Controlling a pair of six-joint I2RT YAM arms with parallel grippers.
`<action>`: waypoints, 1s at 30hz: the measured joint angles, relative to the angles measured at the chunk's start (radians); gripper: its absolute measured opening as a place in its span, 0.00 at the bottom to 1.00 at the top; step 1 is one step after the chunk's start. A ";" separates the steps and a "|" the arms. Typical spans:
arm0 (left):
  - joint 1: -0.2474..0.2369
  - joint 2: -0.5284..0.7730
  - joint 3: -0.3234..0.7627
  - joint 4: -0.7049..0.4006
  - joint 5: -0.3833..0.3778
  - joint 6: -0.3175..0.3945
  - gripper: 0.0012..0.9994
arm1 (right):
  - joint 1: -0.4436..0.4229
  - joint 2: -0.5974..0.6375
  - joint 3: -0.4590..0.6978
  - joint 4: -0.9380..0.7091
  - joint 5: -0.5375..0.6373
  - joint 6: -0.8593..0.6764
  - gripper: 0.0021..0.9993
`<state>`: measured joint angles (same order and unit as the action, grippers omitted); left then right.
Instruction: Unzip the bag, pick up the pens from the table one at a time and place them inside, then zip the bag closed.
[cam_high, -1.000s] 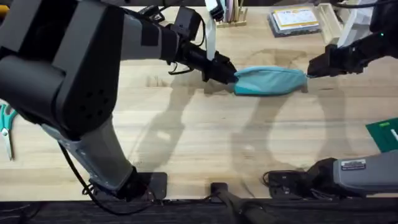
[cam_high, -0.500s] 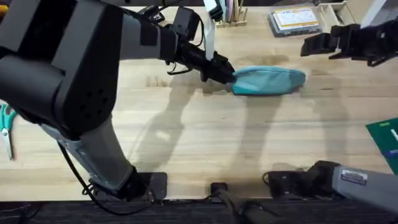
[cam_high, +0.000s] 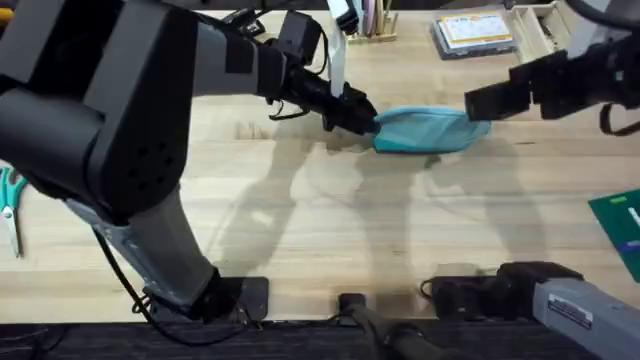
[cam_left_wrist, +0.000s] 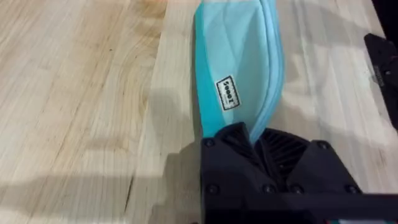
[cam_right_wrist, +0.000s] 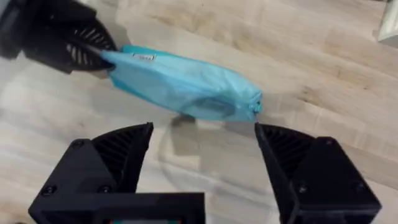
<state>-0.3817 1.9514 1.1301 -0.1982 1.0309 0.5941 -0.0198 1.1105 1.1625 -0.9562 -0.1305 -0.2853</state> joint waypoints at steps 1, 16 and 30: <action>0.000 0.000 0.000 0.000 0.000 0.000 0.04 | 0.008 -0.010 0.000 -0.010 0.006 -0.001 1.00; 0.005 0.000 0.000 0.007 0.005 0.002 0.77 | 0.053 -0.197 0.000 -0.070 0.023 -0.007 1.00; 0.010 0.000 0.000 0.007 0.017 0.000 0.98 | 0.139 -0.227 0.000 -0.074 0.027 -0.012 1.00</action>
<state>-0.3714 1.9514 1.1301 -0.1913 1.0476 0.5941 0.1194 0.8837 1.1622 -1.0302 -0.1040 -0.2971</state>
